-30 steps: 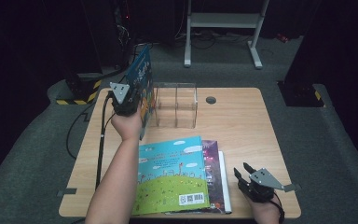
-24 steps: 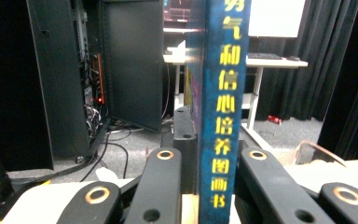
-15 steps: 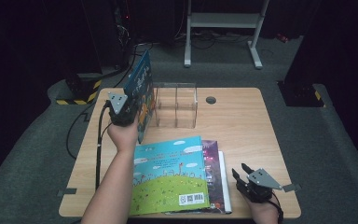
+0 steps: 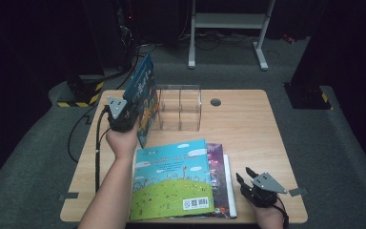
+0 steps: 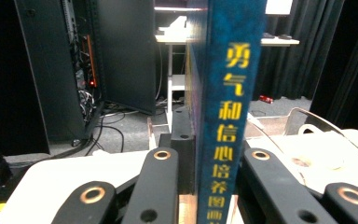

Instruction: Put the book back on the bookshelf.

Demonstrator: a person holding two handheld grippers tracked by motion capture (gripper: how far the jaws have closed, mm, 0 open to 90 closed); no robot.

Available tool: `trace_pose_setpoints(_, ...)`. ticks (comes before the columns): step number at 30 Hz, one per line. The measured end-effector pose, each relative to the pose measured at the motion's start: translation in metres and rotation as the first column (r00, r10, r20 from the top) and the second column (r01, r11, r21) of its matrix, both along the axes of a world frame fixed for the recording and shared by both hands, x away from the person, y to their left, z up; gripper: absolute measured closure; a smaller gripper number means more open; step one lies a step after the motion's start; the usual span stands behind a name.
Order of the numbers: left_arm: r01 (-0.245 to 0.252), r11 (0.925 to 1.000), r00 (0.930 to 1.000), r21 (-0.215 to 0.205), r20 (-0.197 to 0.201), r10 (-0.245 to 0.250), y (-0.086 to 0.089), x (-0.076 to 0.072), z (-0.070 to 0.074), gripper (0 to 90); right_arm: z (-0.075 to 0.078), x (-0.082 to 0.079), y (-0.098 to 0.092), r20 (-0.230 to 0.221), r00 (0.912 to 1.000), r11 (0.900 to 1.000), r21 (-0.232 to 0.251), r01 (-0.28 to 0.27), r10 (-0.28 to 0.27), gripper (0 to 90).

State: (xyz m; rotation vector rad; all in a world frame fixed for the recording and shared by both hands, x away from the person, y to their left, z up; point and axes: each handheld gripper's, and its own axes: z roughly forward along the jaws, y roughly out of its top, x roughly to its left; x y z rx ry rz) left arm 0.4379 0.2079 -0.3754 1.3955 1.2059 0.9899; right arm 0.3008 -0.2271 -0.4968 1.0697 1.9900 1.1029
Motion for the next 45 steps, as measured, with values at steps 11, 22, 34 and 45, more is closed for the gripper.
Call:
trace_pose_setpoints(11, 0.004, 0.9993, 0.9983, 0.036, -0.059, -0.002, -0.002, 0.005, 0.004, 82.7, 0.0, 0.0, 0.002, 0.001, 0.9999, 1.0, -0.005, -0.013, 0.013, 55.7)
trace_pose_setpoints(22, -0.039, 0.9957, 0.9991, 0.084, -0.009, 0.04, -0.017, 0.011, 0.005, 83.4, 0.0, 0.0, 0.001, 0.004, 0.9999, 1.0, -0.006, -0.01, 0.01, 56.4)
trace_pose_setpoints(34, -0.055, 0.9983, 0.9982, 0.018, 0.023, 0.055, -0.014, 0.021, 0.009, 83.4, 0.0, 0.0, 0.001, 0.006, 0.9999, 1.0, -0.01, -0.01, 0.011, 56.8)
trace_pose_setpoints(45, -0.084, 0.9965, 0.9962, 0.007, 0.023, 0.083, -0.011, 0.026, 0.001, 83.4, 0.0, 0.0, 0.0, 0.006, 0.9999, 1.0, -0.015, -0.01, 0.01, 58.1)
